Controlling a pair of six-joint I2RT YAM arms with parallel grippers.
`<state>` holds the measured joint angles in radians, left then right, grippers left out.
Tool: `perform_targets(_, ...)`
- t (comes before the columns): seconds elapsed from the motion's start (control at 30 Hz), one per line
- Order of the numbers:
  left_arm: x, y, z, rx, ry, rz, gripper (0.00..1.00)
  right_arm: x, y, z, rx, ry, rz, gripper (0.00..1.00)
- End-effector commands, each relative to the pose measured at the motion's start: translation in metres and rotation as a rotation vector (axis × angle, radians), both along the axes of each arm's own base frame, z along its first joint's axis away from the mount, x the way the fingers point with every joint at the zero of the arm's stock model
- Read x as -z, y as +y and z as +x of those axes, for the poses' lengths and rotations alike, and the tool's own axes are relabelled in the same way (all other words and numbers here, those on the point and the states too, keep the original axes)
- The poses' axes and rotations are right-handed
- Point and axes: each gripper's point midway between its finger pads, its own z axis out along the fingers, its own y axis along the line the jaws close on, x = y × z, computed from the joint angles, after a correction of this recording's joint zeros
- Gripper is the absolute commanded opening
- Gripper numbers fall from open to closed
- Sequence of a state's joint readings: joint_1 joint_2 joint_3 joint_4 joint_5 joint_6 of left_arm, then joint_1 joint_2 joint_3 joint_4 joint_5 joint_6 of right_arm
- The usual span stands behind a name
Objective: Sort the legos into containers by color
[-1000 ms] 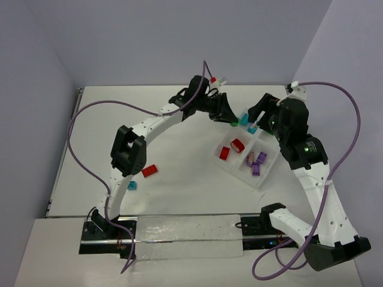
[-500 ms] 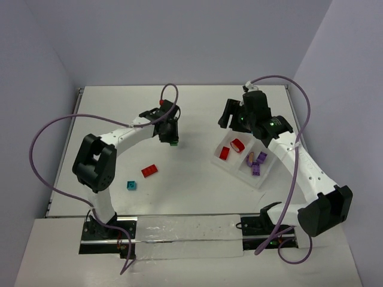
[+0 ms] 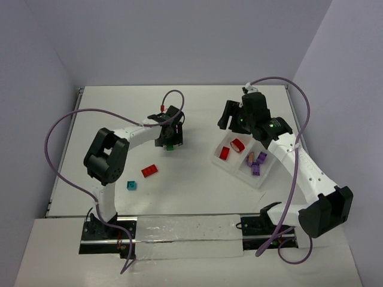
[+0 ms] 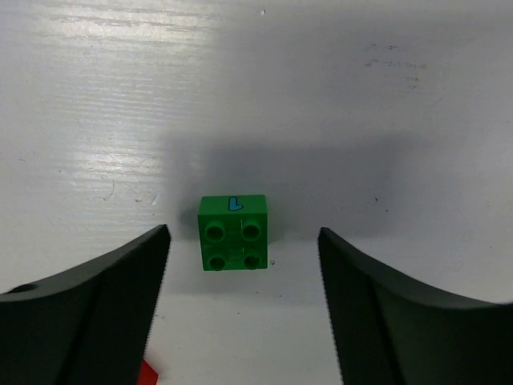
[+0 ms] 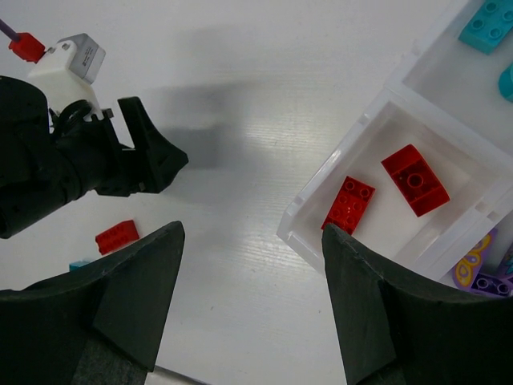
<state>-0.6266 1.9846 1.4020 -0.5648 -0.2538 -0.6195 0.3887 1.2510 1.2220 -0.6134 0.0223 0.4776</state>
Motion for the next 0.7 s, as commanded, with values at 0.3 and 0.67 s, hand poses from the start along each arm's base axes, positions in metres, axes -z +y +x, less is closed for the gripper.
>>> perform_targets(0.3,-0.12,0.052,0.007,-0.12,-0.174,-0.141,0.88,0.023,0.063,-0.005,-0.13,0.0,-0.164,0.79)
perform_targets(0.67,-0.125,0.207,-0.024,-0.453,-0.202,-0.142,0.89,0.09,0.187,0.013,-0.288,0.078,-0.239,0.82)
